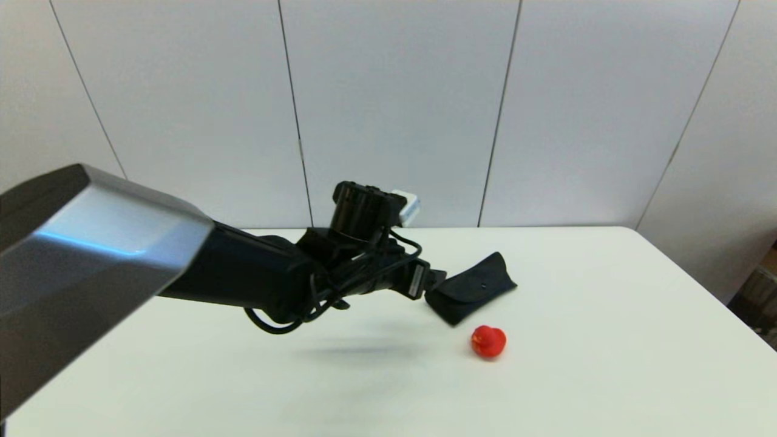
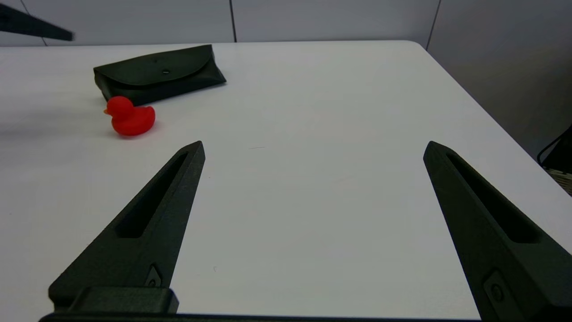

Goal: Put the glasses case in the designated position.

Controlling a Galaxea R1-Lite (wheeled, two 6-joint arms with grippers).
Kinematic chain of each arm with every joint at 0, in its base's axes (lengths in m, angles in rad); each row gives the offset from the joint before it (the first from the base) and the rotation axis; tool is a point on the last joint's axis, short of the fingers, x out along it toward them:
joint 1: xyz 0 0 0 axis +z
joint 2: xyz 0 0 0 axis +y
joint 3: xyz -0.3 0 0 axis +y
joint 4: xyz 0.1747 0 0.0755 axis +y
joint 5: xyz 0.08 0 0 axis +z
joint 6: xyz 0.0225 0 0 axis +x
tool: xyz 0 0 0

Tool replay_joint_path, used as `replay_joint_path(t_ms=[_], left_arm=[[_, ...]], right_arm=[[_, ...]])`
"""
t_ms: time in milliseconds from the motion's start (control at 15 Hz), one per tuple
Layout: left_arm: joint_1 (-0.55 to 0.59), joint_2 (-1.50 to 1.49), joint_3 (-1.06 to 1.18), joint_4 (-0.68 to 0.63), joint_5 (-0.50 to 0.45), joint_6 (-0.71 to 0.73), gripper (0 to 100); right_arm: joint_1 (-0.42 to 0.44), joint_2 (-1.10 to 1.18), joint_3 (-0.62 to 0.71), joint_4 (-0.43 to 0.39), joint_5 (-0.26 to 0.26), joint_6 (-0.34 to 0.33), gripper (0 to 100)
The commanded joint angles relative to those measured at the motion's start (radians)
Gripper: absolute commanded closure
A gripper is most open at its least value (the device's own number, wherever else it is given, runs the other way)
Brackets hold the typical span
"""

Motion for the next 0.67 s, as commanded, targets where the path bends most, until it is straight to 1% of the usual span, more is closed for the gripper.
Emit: replay_joint_path(t_ms=[67,200,267,533,667], left_arm=[[0.149,-0.240,0.116,0.279,0.016,0.001,0],[0.256,-0.338,0.193,0.339,0.024,0.004,0],[0.313,-0.379,0.239,0.356,0.044,0.004,0],[0.543,-0.528,0.382,0.363,0.157,0.021,0],[0.627,-0.602,0.383,0.362,0.162,0.017,0]], right_arm=[[0.000,0.002,0.000,0.000,0.000,0.001,0],[-0.001,0.002,0.000,0.000,0.000,-0.002,0],[0.000,0.002,0.000,-0.002,0.000,-0.002,0],[0.000,0.000,0.000,0.000,0.000,0.001,0],[0.000,0.002,0.000,0.000,0.000,-0.002,0]])
